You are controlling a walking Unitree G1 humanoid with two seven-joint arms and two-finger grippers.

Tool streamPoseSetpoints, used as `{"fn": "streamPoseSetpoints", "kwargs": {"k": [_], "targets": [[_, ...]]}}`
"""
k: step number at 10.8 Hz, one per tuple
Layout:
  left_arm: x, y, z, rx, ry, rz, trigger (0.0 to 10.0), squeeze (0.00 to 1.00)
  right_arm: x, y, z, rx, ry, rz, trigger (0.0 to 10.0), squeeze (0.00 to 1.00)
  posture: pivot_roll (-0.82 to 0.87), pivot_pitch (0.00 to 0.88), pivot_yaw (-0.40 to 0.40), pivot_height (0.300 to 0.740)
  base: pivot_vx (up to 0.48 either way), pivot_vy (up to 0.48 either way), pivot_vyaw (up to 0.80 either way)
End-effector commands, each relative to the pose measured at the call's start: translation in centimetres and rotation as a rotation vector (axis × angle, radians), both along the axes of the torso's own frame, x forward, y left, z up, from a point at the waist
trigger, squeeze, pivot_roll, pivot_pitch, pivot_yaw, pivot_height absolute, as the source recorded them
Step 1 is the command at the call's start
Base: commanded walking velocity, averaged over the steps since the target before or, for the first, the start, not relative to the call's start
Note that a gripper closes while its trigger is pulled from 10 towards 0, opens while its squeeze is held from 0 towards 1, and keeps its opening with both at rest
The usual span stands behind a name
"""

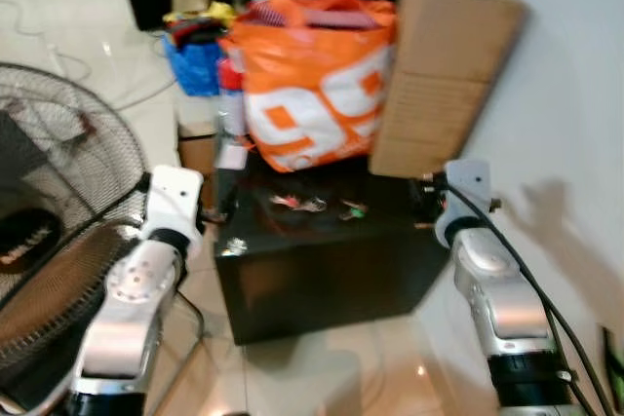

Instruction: Hang keys on a hook

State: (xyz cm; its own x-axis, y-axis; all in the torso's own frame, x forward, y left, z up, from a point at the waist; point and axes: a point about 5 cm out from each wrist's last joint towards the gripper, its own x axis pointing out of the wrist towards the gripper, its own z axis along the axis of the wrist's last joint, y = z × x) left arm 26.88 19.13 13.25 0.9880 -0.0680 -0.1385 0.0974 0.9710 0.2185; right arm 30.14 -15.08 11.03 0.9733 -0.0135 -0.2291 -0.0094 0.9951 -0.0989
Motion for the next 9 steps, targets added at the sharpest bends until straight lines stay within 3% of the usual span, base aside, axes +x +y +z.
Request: {"fn": "streamPoseSetpoints", "kwargs": {"k": [1,3,9], "targets": [[0.18,-0.11,0.35,0.0,-0.013,-0.001,10.0,0.02,0.24,0.09,0.3,-0.006,-0.006,0.017,10.0,0.0,0.02,0.0,-0.048,0.74,0.386,0.0,0.0],[0.27,-0.25,0.39,-0.004,-0.016,0.002,10.0,0.01,0.44,-0.39,0.41,-0.098,-0.02,0.001,10.0,0.0,0.02,0.0,-0.048,0.74,0.398,0.0,0.0],[0.78,-0.35,0.48,-0.005,-0.022,0.008,10.0,0.0,0.97,-0.39,0.59,-0.062,-0.008,0.025,10.0,0.0,0.01,0.0,-0.046,0.74,0.402,0.0,0.0]]}}
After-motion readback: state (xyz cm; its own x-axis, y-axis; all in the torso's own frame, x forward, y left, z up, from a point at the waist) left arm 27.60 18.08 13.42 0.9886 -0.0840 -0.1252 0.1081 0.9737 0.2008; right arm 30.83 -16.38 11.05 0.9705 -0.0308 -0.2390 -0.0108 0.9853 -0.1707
